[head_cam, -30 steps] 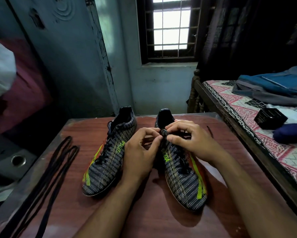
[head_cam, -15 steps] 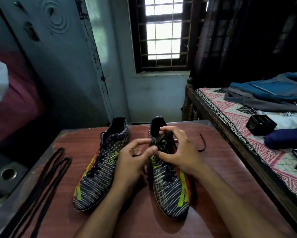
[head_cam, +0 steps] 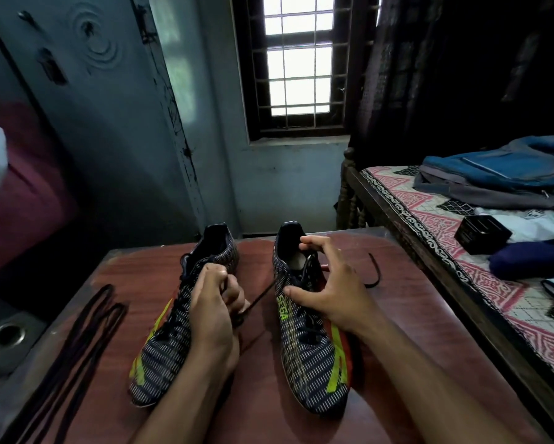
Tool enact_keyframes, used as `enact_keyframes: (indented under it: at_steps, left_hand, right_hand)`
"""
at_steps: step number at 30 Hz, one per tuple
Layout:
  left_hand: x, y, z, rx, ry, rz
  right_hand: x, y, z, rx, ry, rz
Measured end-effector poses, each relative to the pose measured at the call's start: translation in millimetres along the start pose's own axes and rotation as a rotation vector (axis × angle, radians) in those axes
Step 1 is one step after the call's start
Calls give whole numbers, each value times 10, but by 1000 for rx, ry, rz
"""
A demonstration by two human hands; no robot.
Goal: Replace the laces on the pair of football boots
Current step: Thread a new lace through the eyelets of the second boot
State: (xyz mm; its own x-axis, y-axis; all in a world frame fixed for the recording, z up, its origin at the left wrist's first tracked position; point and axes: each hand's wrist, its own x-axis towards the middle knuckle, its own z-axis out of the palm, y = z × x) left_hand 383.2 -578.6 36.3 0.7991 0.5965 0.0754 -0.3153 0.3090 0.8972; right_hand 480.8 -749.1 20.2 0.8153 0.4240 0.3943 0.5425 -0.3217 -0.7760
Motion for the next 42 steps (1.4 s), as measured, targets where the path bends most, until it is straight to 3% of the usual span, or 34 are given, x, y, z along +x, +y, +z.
enact_keyframes:
  at_steps: [2,5,7,11,17,25,32,38,42]
  left_hand:
    - [10,-34,-12,198,-17,51]
    - [-55,-77,-1,641,-199,232]
    - [-92,-111,9,794,-252,288]
    - [49,-205,-66,823,-84,398]
    - [48,-265,-27,614,-157,236]
    - [-1,-192,5,753,-165,363]
    - [23,-211,20,849,-110,451]
    - [63,-227,-24,846,-93,412]
    - [35,-224,-12,876,-110,415]
  right_hand:
    - [3,12,7,-9,-1,2]
    - [-3,2,2,-24,-7,-12]
    - [15,6,-50,2,-32,-42]
    - [86,86,-199,179,-74,-48]
    - [90,151,-248,283,-19,-51]
    - [79,84,-245,86,47,-181]
    - [95,62,-284,139,57,-88]
    - [69,45,-269,10,43,-49]
    - [46,6,-266,90,15,7]
